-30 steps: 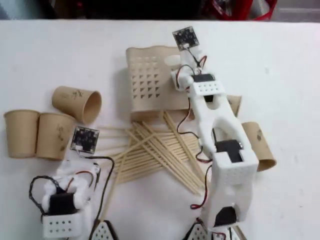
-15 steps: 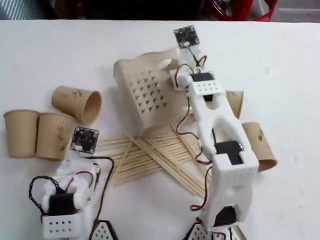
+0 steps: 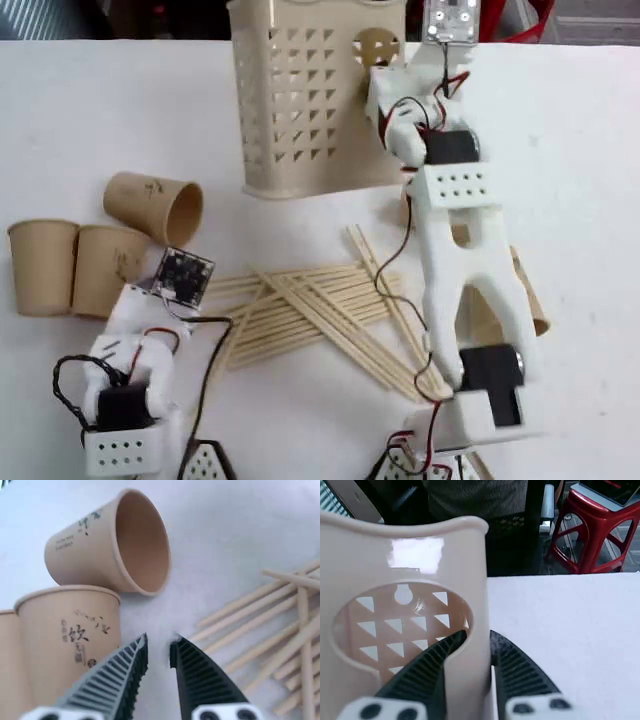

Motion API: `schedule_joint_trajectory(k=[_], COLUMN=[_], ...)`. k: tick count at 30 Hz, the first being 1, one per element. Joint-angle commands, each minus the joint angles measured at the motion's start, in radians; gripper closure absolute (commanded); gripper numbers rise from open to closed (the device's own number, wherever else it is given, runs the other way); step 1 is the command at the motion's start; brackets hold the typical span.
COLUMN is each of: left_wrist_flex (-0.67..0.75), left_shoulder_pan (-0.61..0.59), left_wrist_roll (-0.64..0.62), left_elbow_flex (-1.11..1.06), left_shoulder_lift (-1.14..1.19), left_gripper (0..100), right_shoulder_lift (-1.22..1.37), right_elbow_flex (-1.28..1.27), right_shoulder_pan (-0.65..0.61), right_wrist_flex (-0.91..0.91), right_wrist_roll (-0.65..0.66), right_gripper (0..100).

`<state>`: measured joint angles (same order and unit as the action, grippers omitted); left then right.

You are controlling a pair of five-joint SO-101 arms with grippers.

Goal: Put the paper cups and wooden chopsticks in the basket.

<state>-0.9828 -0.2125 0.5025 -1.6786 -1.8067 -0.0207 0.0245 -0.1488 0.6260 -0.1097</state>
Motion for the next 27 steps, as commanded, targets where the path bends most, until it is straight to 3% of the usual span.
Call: schedule_joint_trajectory(k=[1, 5, 10, 14, 18, 22, 27], left_wrist_flex=[-0.005, -0.141, -0.267, -0.27, -0.264, -0.233, 0.028], left_shoulder_pan=[-0.021, 0.047, 0.266, 0.4, 0.45, 0.506, 0.484], left_wrist_roll=[0.008, -0.08, -0.147, -0.183, -0.201, -0.209, -0.207], left_elbow_flex=[0.163, 0.405, 0.744, 0.954, 1.137, 1.145, 0.961], left_shoulder_lift=[-0.008, -0.007, 0.147, 0.354, 0.458, 0.556, 0.693], left_gripper=[90, 90, 87, 75, 71, 71, 71], right_shoulder_lift=[-0.171, -0.24, -0.252, -0.26, -0.251, -0.254, -0.262], right_elbow_flex=[-0.049, -0.169, -0.222, -0.244, -0.253, -0.265, -0.262], right_shoulder_pan=[-0.008, -0.016, -0.016, -0.018, -0.018, -0.027, -0.045], right_wrist_flex=[-0.027, -0.127, -0.171, -0.166, -0.166, -0.173, -0.171], right_wrist_roll=[-0.02, -0.02, -0.02, -0.02, -0.02, -0.015, -0.011], right_gripper=[98.1, 98.1, 98.1, 98.1, 98.1, 98.1, 98.1])
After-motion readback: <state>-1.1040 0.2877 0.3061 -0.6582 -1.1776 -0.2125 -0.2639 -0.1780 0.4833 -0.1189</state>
